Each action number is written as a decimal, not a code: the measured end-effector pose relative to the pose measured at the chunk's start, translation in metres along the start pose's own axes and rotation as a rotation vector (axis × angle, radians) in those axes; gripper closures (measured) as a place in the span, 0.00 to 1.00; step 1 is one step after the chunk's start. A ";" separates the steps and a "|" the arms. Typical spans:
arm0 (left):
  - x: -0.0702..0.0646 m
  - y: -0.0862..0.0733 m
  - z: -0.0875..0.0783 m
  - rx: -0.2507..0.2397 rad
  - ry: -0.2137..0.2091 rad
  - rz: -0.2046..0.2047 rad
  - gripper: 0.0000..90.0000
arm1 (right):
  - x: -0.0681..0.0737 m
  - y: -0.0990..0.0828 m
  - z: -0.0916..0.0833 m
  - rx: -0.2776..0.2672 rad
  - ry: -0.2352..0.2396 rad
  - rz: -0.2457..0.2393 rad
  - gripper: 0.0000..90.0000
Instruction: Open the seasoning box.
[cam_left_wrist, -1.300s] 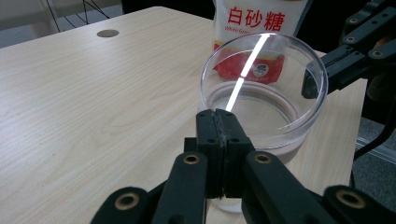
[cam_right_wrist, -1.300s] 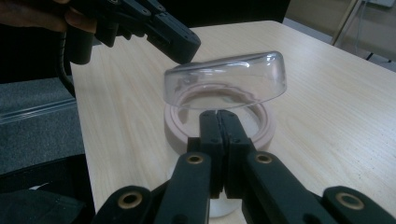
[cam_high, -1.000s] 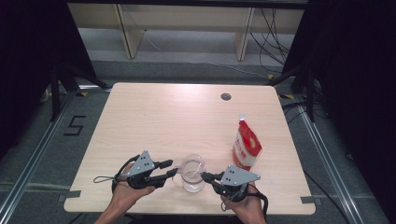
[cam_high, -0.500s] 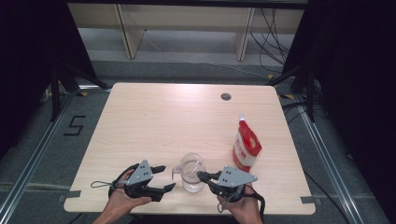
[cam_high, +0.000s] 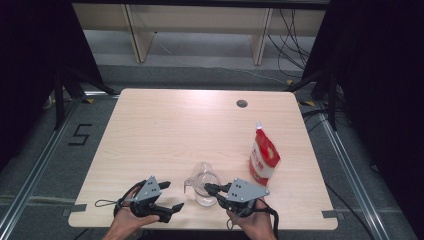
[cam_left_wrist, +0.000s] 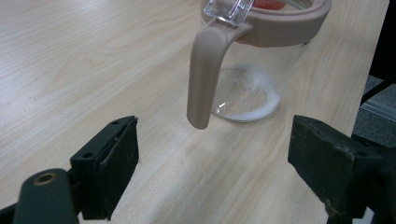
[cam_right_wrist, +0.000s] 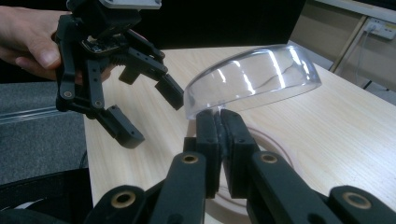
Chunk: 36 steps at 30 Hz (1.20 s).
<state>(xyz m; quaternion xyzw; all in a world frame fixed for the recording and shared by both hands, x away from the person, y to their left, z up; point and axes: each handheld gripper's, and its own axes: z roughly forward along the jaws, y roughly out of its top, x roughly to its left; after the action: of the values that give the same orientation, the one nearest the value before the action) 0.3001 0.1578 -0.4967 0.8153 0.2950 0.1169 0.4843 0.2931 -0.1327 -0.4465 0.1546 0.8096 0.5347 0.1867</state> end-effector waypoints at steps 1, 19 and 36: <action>0.000 0.000 -0.001 0.006 0.001 0.003 0.18 | 0.000 0.000 0.001 -0.002 -0.002 -0.002 0.97; 0.001 -0.003 -0.002 0.019 0.003 0.008 0.17 | 0.007 0.006 0.015 -0.008 0.024 -0.028 0.94; 0.002 -0.003 -0.002 0.017 0.006 0.019 0.17 | 0.011 0.011 0.024 0.006 0.061 -0.026 0.94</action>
<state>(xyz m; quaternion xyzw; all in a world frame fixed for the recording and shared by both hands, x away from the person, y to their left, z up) 0.2996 0.1610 -0.4983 0.8219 0.2896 0.1216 0.4752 0.2954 -0.1039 -0.4467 0.1283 0.8185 0.5341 0.1683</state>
